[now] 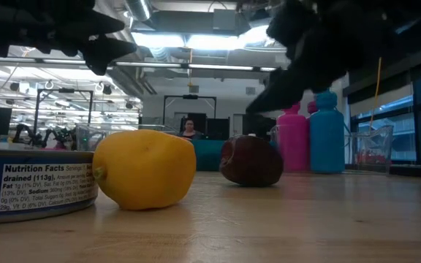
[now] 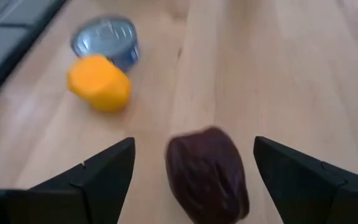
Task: Pick & Place Food Item
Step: Put the apple into the blue bin
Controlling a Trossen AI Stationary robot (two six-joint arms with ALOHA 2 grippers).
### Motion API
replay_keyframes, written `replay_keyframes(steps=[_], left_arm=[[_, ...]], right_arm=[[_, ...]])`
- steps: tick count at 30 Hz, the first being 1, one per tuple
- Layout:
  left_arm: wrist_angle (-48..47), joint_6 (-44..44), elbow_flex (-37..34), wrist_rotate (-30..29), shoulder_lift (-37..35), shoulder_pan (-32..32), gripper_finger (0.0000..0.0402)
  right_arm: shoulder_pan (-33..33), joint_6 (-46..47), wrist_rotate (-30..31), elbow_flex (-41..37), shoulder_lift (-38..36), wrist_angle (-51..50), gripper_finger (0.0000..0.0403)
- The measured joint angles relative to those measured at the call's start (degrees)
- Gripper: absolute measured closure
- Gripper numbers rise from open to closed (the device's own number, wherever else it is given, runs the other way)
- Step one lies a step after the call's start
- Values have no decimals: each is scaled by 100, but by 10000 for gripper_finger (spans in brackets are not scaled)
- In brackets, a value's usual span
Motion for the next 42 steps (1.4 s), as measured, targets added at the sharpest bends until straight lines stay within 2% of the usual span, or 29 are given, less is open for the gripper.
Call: replay_keyframes(steps=[16,25,29,37,42], left_arm=[[370,-175,3,13,308,0,167],[389,-172,2,5,305,0,167],[390,-170,2,-15,305,0,167],[390,-160,2,-148,305,2,167],[390,-427,2,-364,305,2,167]], right_arm=[[-19,-39,14,501,1550,105,76],[-19,-35,299,522,1662,117,78],[-42,-64,399,522,1662,117,102],[-223,-278,342,522,1661,115,197],[-335,-571,351,537,1550,88,198]])
